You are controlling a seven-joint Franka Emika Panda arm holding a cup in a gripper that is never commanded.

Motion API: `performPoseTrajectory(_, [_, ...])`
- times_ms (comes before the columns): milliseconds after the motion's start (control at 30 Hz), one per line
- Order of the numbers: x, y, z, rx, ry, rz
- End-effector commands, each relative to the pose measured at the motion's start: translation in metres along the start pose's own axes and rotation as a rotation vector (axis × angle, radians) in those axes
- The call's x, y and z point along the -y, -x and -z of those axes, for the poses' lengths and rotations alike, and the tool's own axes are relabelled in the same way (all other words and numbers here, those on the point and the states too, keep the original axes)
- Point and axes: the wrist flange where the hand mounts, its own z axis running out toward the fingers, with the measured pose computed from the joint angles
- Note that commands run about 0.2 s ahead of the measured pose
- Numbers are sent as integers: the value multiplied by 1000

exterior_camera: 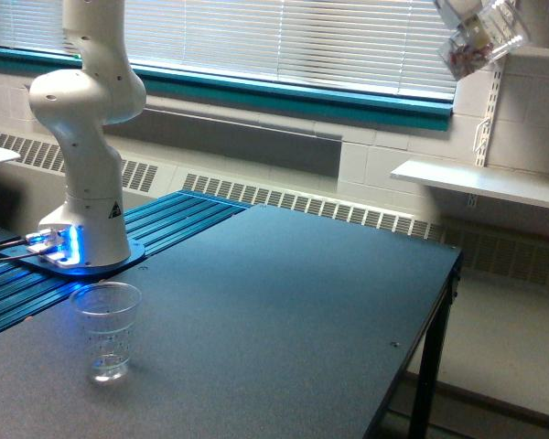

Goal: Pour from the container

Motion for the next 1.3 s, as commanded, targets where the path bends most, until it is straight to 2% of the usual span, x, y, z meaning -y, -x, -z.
performPoseTrajectory(33, [23,-6,53,-57,-53,8])
performPoseTrajectory(100, [24,-6,54,-64,-47,27])
performPoseTrajectory(200, [23,-3,55,-88,-3,40])
performPoseTrajectory(300, [17,-7,60,-79,-15,17])
performPoseTrajectory(467, [5,-6,59,-65,51,24])
performPoseTrajectory(600, [-14,-11,56,-52,84,-26])
performPoseTrajectory(800, [-52,-17,53,-55,167,-98])
performPoseTrajectory(1000, [-83,-18,61,-99,246,-135])
performPoseTrajectory(1200, [-111,-12,74,-138,288,-170])
performPoseTrajectory(1300, [-126,-6,79,-146,287,-216])
